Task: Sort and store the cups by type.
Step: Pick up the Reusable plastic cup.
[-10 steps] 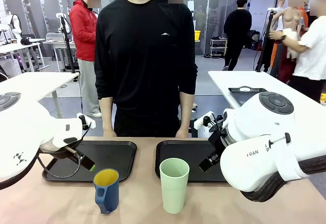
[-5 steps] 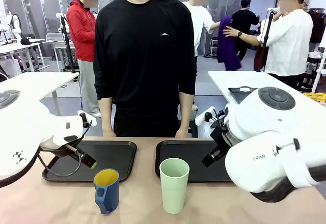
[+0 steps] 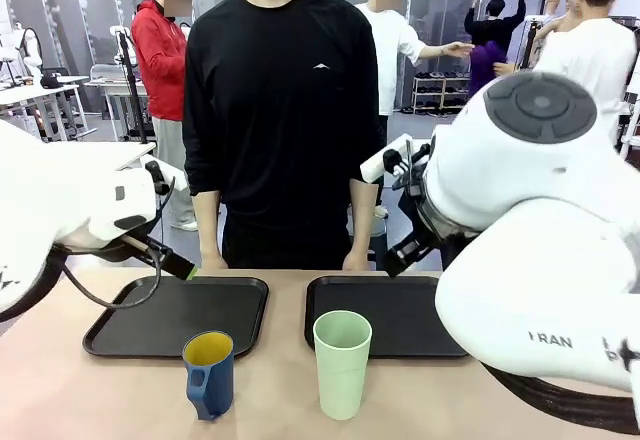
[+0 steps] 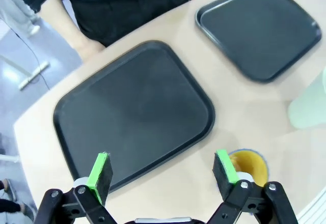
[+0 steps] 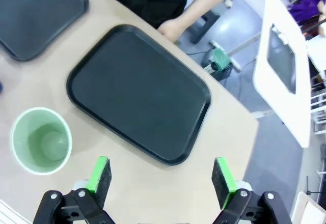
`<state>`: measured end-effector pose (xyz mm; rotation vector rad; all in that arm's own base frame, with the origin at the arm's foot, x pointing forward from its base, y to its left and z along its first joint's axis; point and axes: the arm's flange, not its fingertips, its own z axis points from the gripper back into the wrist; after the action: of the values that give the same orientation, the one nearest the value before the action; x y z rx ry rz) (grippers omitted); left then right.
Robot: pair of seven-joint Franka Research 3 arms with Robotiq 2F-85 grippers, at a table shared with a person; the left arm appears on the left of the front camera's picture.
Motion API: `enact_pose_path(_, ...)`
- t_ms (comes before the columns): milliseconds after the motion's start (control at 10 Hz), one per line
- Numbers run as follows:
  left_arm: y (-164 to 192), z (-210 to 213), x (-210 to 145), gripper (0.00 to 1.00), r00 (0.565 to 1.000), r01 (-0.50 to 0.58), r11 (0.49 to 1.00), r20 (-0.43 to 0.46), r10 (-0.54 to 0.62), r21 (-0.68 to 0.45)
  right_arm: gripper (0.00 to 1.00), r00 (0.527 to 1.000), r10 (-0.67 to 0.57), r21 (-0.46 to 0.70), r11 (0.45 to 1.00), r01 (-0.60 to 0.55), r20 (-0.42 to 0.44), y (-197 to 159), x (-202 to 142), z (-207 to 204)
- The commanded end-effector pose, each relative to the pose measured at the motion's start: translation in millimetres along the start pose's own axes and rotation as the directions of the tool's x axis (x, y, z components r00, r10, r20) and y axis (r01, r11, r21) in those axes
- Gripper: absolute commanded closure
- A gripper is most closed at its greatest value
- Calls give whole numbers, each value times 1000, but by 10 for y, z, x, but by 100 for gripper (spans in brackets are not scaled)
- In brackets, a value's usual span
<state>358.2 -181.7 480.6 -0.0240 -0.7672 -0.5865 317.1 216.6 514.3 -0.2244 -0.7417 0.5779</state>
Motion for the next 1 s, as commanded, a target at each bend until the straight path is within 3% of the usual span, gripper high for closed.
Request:
enact_pose_path(0, -225, 235, -67, 0, 1000, 26, 999, 14, -26, 23, 0, 1000, 2, -70, 998, -2, 4, 94, -11, 153)
enact_pose_path(300, -403, 398, -40, 0, 995, 82, 996, 53, -83, 33, 0, 998, 51, -115, 992, -47, 32, 138, -34, 275)
enact_pose_path(600, -362, 403, -17, 0, 995, 82, 996, 47, -84, 42, 0, 995, 93, -113, 990, -88, 46, 67, -55, 282)
enact_pose_path(700, -274, 374, -30, 0, 994, 92, 994, 53, -95, 57, 0, 996, 88, -118, 989, -84, 32, -40, -85, 246)
enact_pose_path(900, 135, 168, -119, 0, 1000, 13, 996, 9, -14, 93, 0, 1000, 9, -103, 995, -8, 10, -455, -186, 1)
